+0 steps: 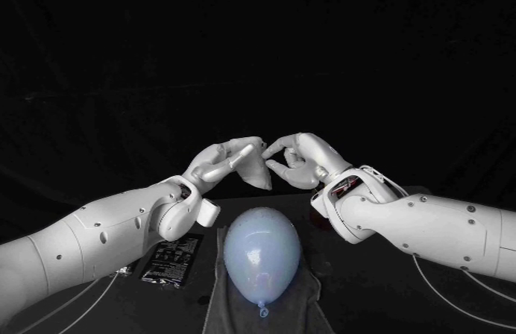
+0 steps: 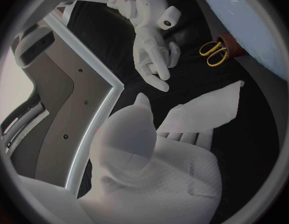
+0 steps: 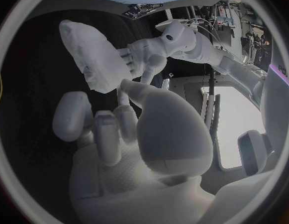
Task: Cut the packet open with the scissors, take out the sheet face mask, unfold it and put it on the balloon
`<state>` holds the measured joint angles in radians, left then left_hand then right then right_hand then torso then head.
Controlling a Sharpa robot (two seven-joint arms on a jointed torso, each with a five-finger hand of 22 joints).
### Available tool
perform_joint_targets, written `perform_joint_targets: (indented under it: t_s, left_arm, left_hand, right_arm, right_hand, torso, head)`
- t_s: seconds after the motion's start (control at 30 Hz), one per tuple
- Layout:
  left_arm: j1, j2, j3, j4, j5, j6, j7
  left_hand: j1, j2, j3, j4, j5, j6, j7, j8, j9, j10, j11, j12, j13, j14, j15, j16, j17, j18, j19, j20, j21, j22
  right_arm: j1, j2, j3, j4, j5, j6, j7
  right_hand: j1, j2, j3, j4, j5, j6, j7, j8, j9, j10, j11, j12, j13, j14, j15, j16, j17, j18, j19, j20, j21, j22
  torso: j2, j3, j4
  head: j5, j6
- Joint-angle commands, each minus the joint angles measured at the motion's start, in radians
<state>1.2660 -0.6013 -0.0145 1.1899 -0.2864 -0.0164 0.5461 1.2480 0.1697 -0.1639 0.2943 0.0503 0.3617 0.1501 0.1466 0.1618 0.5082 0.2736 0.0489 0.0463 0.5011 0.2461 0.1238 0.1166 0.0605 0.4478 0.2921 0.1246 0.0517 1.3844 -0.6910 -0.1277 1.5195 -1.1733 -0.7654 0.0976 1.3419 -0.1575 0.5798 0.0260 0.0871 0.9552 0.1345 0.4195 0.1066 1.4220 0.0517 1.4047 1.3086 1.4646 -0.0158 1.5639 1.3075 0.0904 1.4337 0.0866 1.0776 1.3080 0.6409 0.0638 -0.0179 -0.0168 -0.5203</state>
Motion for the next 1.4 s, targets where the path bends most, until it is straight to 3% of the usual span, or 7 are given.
perform_joint_targets:
  t_s: [0.03,0.27,0.57,0.73,0.9,1.17,1.4]
  left_arm:
    - [0.001,-0.003,0.001,0.018,0.303,0.140,-0.070]
    - [0.001,-0.011,0.001,0.045,0.445,0.191,-0.123]
    - [0.001,-0.013,0.001,0.059,0.502,0.245,-0.189]
    - [0.001,-0.010,0.001,0.057,0.515,0.283,-0.229]
    - [0.001,-0.007,0.001,0.056,0.515,0.312,-0.259]
    - [0.001,-0.005,0.001,0.055,0.467,0.347,-0.289]
    - [0.001,-0.005,0.001,0.056,0.440,0.370,-0.300]
  left_hand:
    - [-0.071,0.034,-0.049,0.001,-0.003,-0.021,0.144,-0.013,-0.008,-0.039,0.002,-0.007,-0.003,-0.024,0.001,-0.016,-0.008,0.010,-0.022,0.000,-0.014,-0.006]
    - [-0.196,0.110,-0.161,0.000,-0.002,-0.065,0.148,-0.035,-0.026,-0.105,0.005,-0.010,-0.007,-0.082,0.008,-0.045,-0.023,0.001,-0.075,0.002,-0.038,-0.012]
    - [-0.307,0.119,-0.269,0.001,-0.003,-0.102,0.151,-0.053,-0.040,-0.159,0.006,-0.014,-0.010,-0.159,0.015,-0.074,-0.040,-0.003,-0.139,0.004,-0.064,-0.016]
    - [-0.340,0.109,-0.290,0.001,-0.003,-0.119,0.153,-0.061,-0.047,-0.182,0.007,-0.015,-0.011,-0.193,0.018,-0.084,-0.047,-0.004,-0.163,0.005,-0.073,-0.018]
    - [-0.365,0.095,-0.289,0.002,-0.003,-0.123,0.153,-0.064,-0.048,-0.187,0.007,-0.015,-0.011,-0.203,0.019,-0.086,-0.049,-0.004,-0.178,0.005,-0.079,-0.019]
    - [-0.445,0.019,-0.189,0.003,-0.004,-0.109,0.153,-0.062,-0.043,-0.170,0.006,-0.013,-0.009,-0.203,0.018,-0.084,-0.047,-0.004,-0.184,0.006,-0.083,-0.018]
    - [-0.477,-0.009,-0.129,0.003,-0.003,-0.104,0.153,-0.062,-0.041,-0.162,0.006,-0.012,-0.009,-0.201,0.018,-0.083,-0.045,-0.004,-0.179,0.005,-0.082,-0.016]
  right_arm:
    - [0.000,0.004,0.001,-0.002,-0.058,-0.018,-0.033]
    - [0.000,0.009,0.001,-0.002,-0.077,-0.058,-0.054]
    - [-0.001,0.036,0.003,-0.015,-0.130,-0.139,-0.029]
    - [0.004,0.066,0.007,-0.039,-0.156,-0.147,-0.005]
    - [0.018,0.100,0.009,-0.081,-0.164,-0.098,-0.005]
    - [0.029,0.134,0.010,-0.115,-0.162,-0.006,-0.023]
    - [0.031,0.145,0.010,-0.125,-0.161,0.041,-0.039]
  right_hand:
    - [0.002,0.010,-0.002,-0.006,-0.006,0.007,-0.001,-0.001,0.002,0.005,-0.002,0.005,0.018,0.106,-0.002,0.007,0.263,-0.008,0.008,-0.002,0.004,0.155]
    - [0.002,0.011,-0.002,-0.007,-0.005,0.010,-0.002,-0.001,0.003,0.009,-0.003,0.009,0.024,0.106,-0.003,0.007,0.263,-0.009,0.009,-0.003,0.008,0.156]
    - [-0.005,0.006,-0.007,-0.009,-0.005,0.001,0.000,-0.012,0.001,0.015,-0.002,0.014,0.035,0.106,-0.003,0.007,0.263,-0.010,0.012,-0.004,0.020,0.158]
    - [-0.012,0.001,-0.011,-0.009,-0.022,-0.011,0.005,-0.027,-0.002,0.014,0.002,0.013,0.036,0.106,0.000,0.007,0.263,-0.012,0.012,-0.002,0.027,0.159]
    - [-0.030,-0.005,-0.023,-0.001,-0.036,-0.023,0.013,-0.047,-0.006,0.007,0.009,0.006,0.031,0.106,0.006,0.007,0.263,-0.010,0.005,0.002,0.013,0.155]
    - [-0.069,0.003,-0.051,0.034,-0.037,-0.034,0.020,-0.070,-0.009,0.005,0.017,0.005,0.034,0.106,0.014,0.007,0.263,-0.009,0.000,0.008,0.012,0.154]
    - [-0.080,0.011,-0.060,0.050,-0.038,-0.034,0.021,-0.079,-0.009,0.004,0.018,0.005,0.036,0.106,0.015,0.007,0.263,-0.008,-0.003,0.011,0.009,0.153]
  torso:
    - [0.000,-0.0002,-0.0002]
    - [0.000,0.0003,0.0002]
    - [0.000,0.0013,-0.0005]
    - [-0.001,0.0001,-0.0003]
    - [0.000,-0.0009,0.0006]
    - [0.000,-0.0015,0.0006]
    - [-0.001,-0.0009,-0.0002]
  head:
    - [0.000,-0.004]
    - [0.005,-0.010]
    - [0.009,-0.009]
    - [0.010,-0.009]
    - [0.008,-0.006]
    - [0.005,-0.008]
    - [0.005,-0.009]
